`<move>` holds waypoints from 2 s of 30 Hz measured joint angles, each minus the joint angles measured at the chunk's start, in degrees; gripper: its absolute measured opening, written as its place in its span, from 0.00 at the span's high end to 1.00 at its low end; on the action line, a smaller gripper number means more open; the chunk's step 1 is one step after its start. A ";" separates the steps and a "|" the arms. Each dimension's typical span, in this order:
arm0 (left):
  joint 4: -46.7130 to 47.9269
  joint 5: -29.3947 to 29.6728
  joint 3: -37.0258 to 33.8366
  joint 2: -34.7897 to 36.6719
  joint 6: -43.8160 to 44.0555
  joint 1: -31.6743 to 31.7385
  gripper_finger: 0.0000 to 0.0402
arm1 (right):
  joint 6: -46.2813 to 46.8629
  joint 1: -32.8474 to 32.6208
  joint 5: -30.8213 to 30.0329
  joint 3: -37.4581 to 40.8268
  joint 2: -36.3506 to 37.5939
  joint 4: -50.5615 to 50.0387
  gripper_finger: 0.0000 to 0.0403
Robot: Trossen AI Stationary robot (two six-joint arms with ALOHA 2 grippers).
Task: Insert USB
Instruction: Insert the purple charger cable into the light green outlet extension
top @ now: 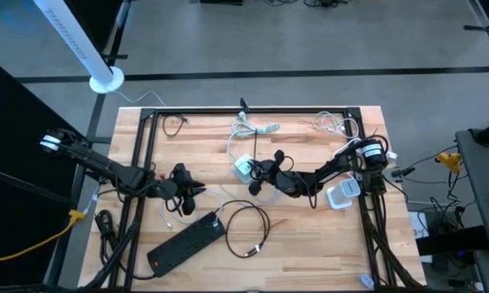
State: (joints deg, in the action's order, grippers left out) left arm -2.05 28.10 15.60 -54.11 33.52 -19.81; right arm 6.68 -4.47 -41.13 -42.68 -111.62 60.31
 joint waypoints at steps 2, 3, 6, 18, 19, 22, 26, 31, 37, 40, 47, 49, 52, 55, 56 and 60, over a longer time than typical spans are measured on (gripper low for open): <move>0.07 -0.01 -0.01 -0.29 0.01 0.00 0.85 | 1.32 -0.10 -0.42 -0.70 -0.73 0.07 0.96; 0.10 -0.03 -0.07 -0.35 0.00 0.00 0.85 | 1.56 -0.20 -0.65 -0.95 -0.86 -0.03 0.96; -0.22 -0.01 -0.10 -0.61 -0.06 0.00 0.85 | 1.34 -0.91 -2.40 -1.31 -1.02 -0.45 0.96; -0.07 0.01 -0.42 -1.07 -0.42 0.00 0.85 | 3.39 -2.56 -6.96 -1.98 -1.52 -2.56 0.96; 0.00 0.01 -0.42 -1.07 -0.45 0.00 0.85 | 3.17 -2.56 -6.91 -1.98 -1.59 -2.83 0.96; -0.08 0.01 -0.42 -1.09 -0.83 0.00 0.85 | 2.56 -2.54 -6.82 -1.99 -2.20 -3.11 0.96; 0.03 -0.01 -0.42 -1.09 -0.94 0.00 0.85 | 1.86 -2.42 -6.90 -2.07 -2.50 -2.93 0.96; -0.03 0.00 -0.42 -1.16 -1.03 0.02 0.85 | 2.22 -2.40 -6.97 -2.10 -2.99 -3.06 0.96; -0.03 0.01 -0.42 -1.16 -1.03 0.02 0.85 | 7.15 -2.18 -7.43 -2.25 -3.52 -6.19 0.96; -0.08 -0.01 -0.42 -1.16 -0.94 0.02 0.85 | 7.22 -2.16 -6.97 -2.23 -3.25 -6.81 0.96; -0.12 -0.07 -0.42 -1.09 0.18 0.02 0.85 | 6.52 -2.08 -2.96 -2.03 -1.12 -8.25 0.90; -0.32 -0.10 -0.42 -1.03 0.24 0.02 0.85 | 5.33 -2.10 -2.24 -1.99 -0.47 -8.59 0.81; -0.29 -0.12 -0.42 -1.00 0.24 0.02 0.85 | 3.34 -2.14 -2.22 -1.88 0.26 -8.90 0.68; -0.08 -0.14 -0.42 -1.05 0.24 0.02 0.85 | 2.49 -2.12 -2.25 -1.86 0.53 -8.68 0.59; 0.02 -0.13 -0.42 -1.05 0.20 0.02 0.85 | 2.49 -2.14 -2.23 -1.83 0.53 -8.60 0.58; -0.01 -0.14 -0.42 -1.03 0.04 0.02 0.85 | 2.43 -2.14 -2.20 -1.86 0.58 -8.28 0.55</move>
State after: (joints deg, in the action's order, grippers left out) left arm -2.07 27.97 15.18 -55.14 33.56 -19.79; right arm 9.10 -6.61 -43.33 -44.53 -111.04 52.03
